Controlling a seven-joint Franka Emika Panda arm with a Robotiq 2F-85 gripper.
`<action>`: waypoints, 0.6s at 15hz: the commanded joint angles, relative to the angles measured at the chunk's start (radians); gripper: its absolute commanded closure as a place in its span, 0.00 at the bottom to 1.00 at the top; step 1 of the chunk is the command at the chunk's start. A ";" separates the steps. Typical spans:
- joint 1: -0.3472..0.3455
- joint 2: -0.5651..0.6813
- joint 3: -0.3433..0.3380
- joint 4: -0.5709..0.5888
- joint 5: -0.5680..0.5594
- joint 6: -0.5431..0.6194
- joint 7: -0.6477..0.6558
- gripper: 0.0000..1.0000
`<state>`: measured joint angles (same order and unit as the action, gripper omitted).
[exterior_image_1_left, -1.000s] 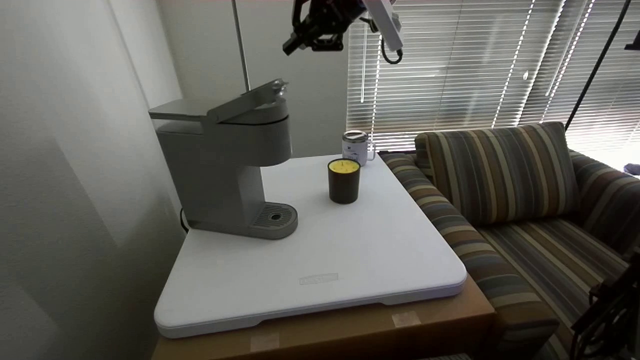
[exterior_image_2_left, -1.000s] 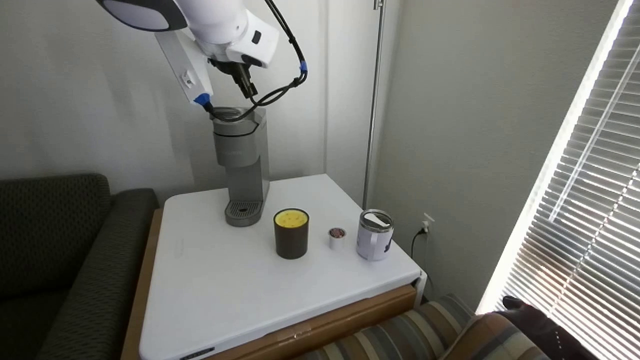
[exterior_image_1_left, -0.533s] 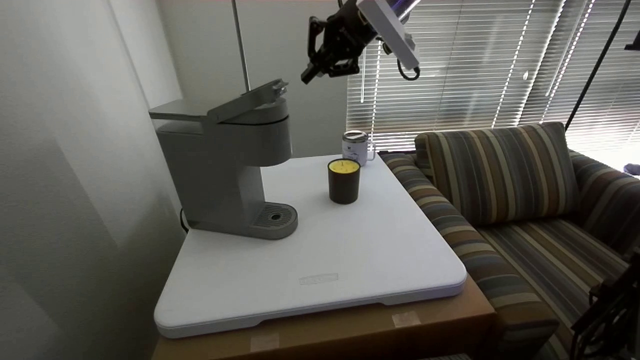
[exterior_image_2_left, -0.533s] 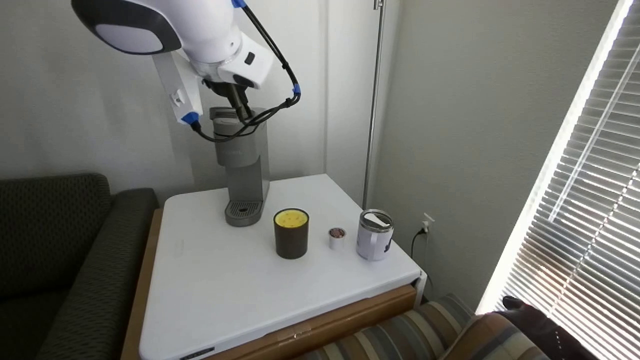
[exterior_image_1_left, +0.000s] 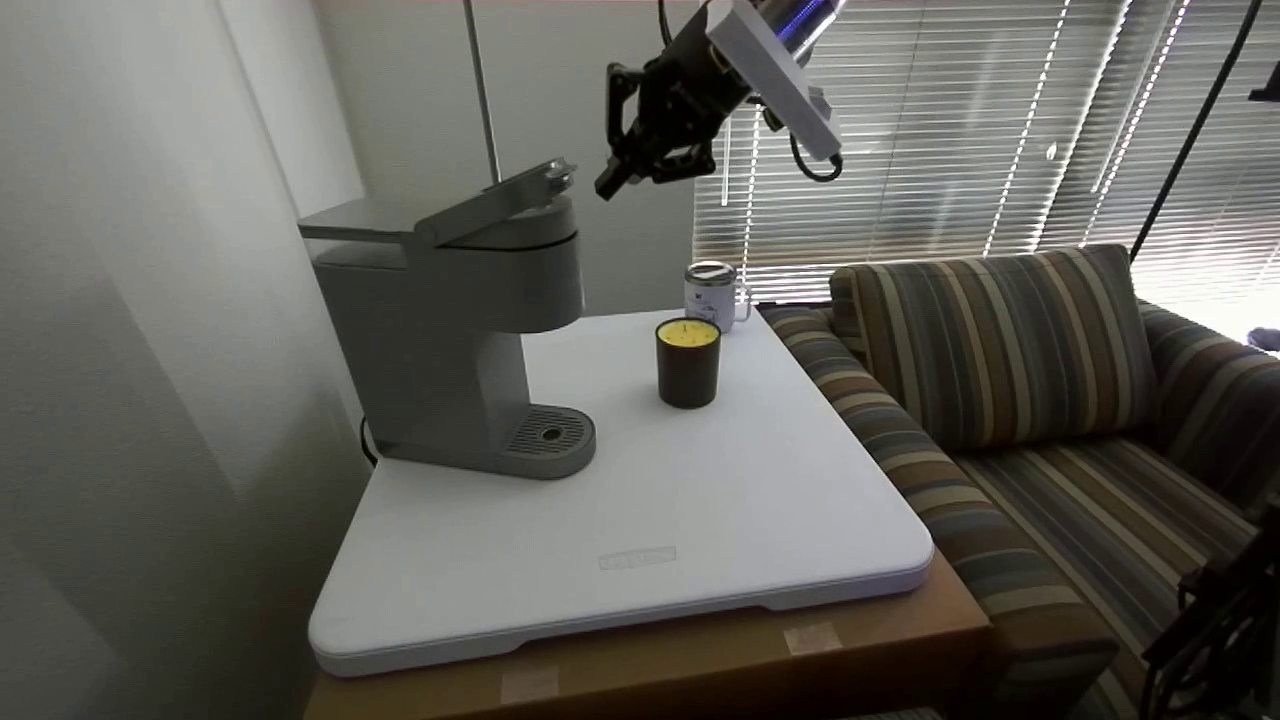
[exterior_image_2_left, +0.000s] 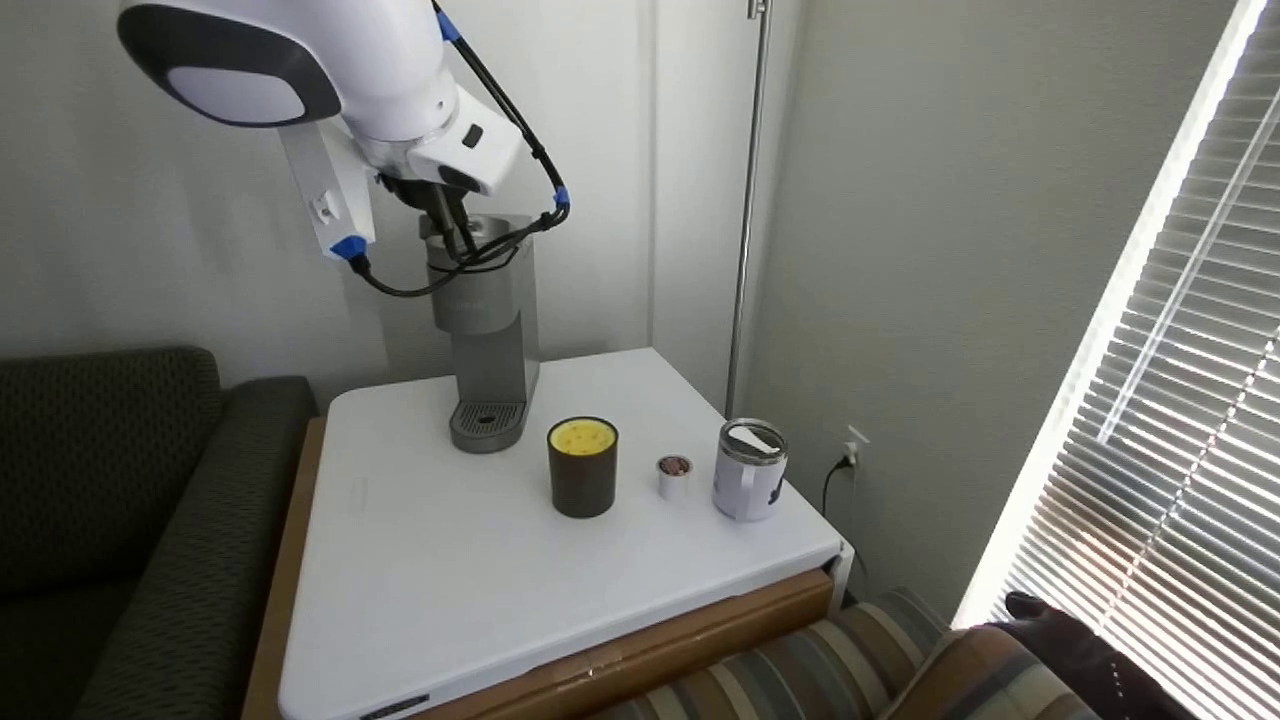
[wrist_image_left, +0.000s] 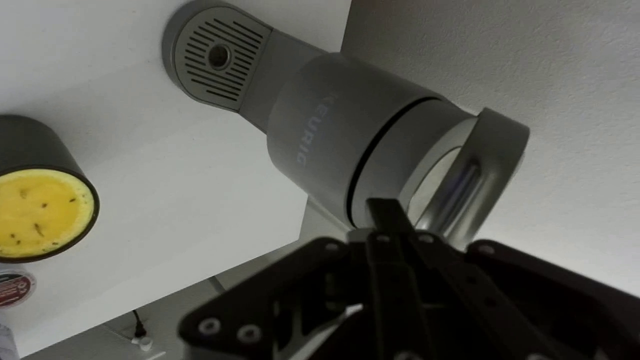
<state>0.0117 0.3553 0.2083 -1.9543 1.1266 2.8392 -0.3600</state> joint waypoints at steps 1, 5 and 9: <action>-0.012 -0.008 0.013 0.003 0.017 -0.038 -0.018 1.00; -0.014 0.003 0.025 0.021 0.027 -0.039 -0.036 1.00; -0.014 0.010 0.026 0.037 0.020 -0.038 -0.032 1.00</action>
<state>0.0118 0.3553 0.2279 -1.9399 1.1299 2.8245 -0.3649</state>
